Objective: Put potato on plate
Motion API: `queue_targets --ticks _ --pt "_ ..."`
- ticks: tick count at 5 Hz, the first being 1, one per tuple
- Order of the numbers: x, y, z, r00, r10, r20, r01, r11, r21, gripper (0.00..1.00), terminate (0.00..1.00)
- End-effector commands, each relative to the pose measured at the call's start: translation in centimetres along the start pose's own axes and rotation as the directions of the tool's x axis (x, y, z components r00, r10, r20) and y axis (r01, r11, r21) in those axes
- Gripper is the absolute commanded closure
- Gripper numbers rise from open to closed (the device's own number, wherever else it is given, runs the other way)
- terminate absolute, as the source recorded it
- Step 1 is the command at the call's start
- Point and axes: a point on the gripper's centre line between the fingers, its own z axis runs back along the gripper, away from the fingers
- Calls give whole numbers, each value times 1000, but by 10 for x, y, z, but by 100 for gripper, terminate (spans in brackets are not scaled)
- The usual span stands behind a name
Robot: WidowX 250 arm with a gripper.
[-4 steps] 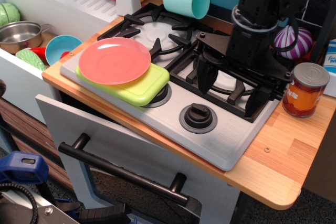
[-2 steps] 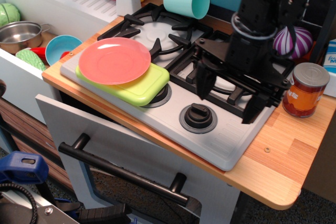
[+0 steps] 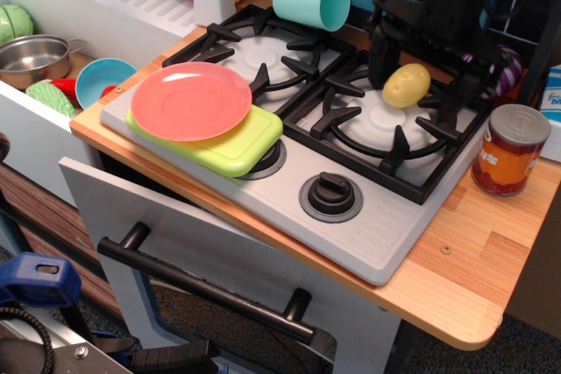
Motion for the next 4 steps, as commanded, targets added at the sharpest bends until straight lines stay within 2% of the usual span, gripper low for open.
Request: queue_targets --ticks 1,3,4 --pt "31 13 14 996 -32 79 33 999 -11 0 0" --pt "46 30 -7 985 -75 153 79 997 -14 0 0" --pt "46 38 -15 982 -94 161 97 995 -10 0 0"
